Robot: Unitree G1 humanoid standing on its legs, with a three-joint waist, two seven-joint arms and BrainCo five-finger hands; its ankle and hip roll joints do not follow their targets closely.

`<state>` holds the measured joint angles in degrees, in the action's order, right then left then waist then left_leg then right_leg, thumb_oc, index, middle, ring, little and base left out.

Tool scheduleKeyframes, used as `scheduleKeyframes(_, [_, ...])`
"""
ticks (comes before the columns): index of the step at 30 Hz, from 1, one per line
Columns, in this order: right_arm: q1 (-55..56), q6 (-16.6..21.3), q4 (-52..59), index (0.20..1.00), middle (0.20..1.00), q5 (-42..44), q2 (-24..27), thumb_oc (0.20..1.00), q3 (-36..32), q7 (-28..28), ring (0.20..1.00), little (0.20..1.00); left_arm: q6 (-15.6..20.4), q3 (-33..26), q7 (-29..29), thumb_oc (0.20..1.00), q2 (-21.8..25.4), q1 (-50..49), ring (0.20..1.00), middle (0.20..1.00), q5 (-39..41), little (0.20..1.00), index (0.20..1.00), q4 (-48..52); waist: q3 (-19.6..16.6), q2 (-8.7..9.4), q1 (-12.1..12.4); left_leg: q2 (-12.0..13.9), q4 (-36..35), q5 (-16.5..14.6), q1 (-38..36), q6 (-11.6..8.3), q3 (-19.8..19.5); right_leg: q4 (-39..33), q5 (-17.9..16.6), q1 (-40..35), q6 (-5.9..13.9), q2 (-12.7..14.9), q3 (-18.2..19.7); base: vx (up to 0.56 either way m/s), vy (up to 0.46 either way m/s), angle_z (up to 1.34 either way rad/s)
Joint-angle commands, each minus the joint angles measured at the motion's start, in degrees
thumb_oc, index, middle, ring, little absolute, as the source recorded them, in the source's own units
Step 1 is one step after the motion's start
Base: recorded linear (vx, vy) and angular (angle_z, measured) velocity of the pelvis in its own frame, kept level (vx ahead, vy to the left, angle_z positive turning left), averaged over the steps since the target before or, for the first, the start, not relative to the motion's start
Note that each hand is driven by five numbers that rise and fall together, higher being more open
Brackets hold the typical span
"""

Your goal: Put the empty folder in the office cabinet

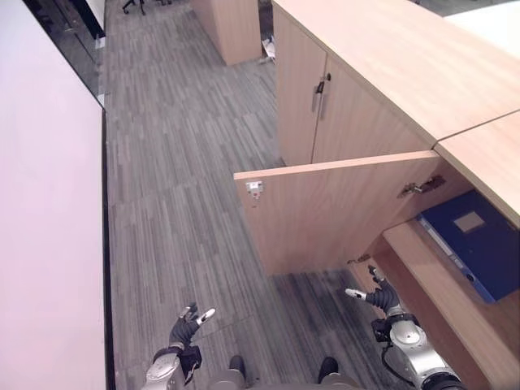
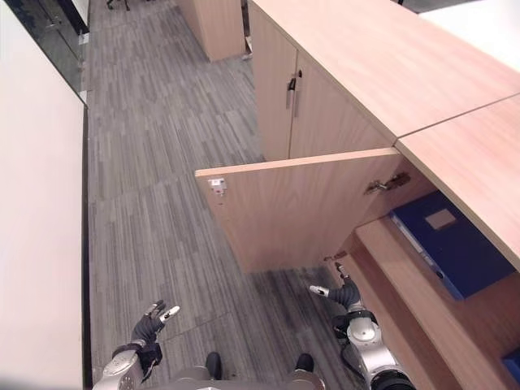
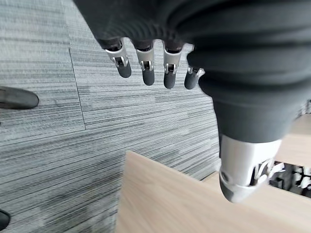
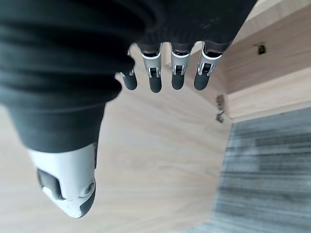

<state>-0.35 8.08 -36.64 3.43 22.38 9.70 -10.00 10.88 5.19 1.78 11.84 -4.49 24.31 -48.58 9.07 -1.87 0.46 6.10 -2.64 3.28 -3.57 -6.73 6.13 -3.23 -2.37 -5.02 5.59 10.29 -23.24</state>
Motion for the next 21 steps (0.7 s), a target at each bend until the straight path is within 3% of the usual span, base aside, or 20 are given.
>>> scheduleKeyframes(1, [-0.9, 1.2, 2.2, 1.000, 1.000, 2.6, -0.9, 1.000, -1.4, -0.5, 1.000, 1.000, 0.9, 1.2, 0.3, 1.000, 2.5, 0.1, 1.000, 1.000, -1.9, 1.000, 1.000, 1.2, -1.7, 0.43, 1.2, -2.2, 6.3, -8.6, -1.1, 1.97, -1.4, 6.0, 0.2, 3.9, 2.99, 3.5, 0.9, -0.06, 0.166, 0.28])
scheduleKeyframes(7, [-1.4, 0.8, 1.7, 1.000, 1.000, 2.9, -3.5, 1.000, -1.8, -0.9, 1.000, 1.000, 0.9, 1.4, -0.1, 1.000, 3.5, 0.8, 1.000, 1.000, -3.2, 1.000, 1.000, 1.3, -0.9, 1.49, 1.5, -4.7, 2.0, -8.0, -2.2, 4.44, -1.2, 10.4, -2.0, 7.2, 5.39, 5.7, 1.8, -0.08, 0.153, 0.10])
scheduleKeyframes(8, [-1.9, 0.7, 1.4, 1.000, 1.000, 3.0, -4.1, 1.000, -1.7, -1.0, 1.000, 1.000, 0.9, 1.3, -0.2, 1.000, 4.0, 1.1, 1.000, 1.000, -3.3, 1.000, 1.000, 1.6, -0.2, 1.79, 1.6, -5.1, 1.6, -7.4, -2.0, 4.95, -0.9, 12.5, -3.5, 8.4, 6.33, 6.3, 2.7, -0.18, 0.175, -0.05])
scheduleKeyframes(9, [-2.3, 0.7, 1.1, 1.000, 1.000, 3.1, -4.8, 1.000, -1.3, -0.9, 1.000, 1.000, 1.1, 1.6, -0.3, 1.000, 4.3, 1.5, 1.000, 1.000, -3.6, 1.000, 1.000, 1.7, 0.3, 1.83, 1.6, -5.2, 1.6, -7.0, -1.6, 5.44, -0.9, 14.3, -2.6, 9.0, 6.56, 5.6, 4.5, -0.19, 0.170, -0.04])
scheduleKeyframes(11, [-2.6, 0.8, 1.3, 1.000, 1.000, 3.1, -5.1, 1.000, -0.9, -0.9, 1.000, 1.000, 1.1, 1.7, -0.4, 1.000, 4.6, 1.8, 1.000, 1.000, -3.9, 1.000, 1.000, 1.8, 0.5, 1.84, 1.8, -5.5, 1.5, -6.6, -1.3, 5.94, -0.8, 15.6, -1.5, 9.2, 6.46, 4.6, 5.7, -0.12, 0.118, 0.04])
scheduleKeyframes(12, [-2.7, 1.2, 1.8, 1.000, 1.000, 2.8, -5.0, 1.000, -0.2, -0.6, 1.000, 1.000, 1.3, 1.4, -0.5, 1.000, 5.3, 2.3, 1.000, 1.000, -4.0, 1.000, 1.000, 2.0, 0.1, 1.98, 2.4, -6.1, 1.5, -5.9, -0.1, 6.72, -0.6, 16.8, 1.1, 7.9, 5.61, 1.8, 6.2, -0.10, 0.120, -0.02])
scheduleKeyframes(14, [-2.2, 1.6, 1.0, 1.000, 1.000, 2.8, -5.6, 1.000, 0.3, -0.8, 1.000, 1.000, 1.8, 1.1, -1.4, 1.000, 5.8, 2.5, 1.000, 1.000, -3.7, 1.000, 1.000, 3.5, -0.8, 3.17, 3.8, -6.9, 1.6, -5.4, 0.8, 7.00, 0.6, 15.7, 3.4, 5.8, 4.86, 0.4, 3.6, -0.11, 0.095, -0.19])
scheduleKeyframes(21, [-1.3, 1.6, 0.1, 1.000, 1.000, 1.9, -5.7, 1.000, 1.1, -0.8, 1.000, 1.000, 2.8, 1.1, -2.4, 1.000, 6.3, 2.9, 1.000, 1.000, -4.0, 1.000, 1.000, 8.7, -2.4, 3.80, 4.1, -6.5, 1.0, -5.5, 0.1, 7.27, 1.8, 12.2, 2.1, 4.7, 4.76, 1.1, 3.3, 0.01, -0.007, -0.13])
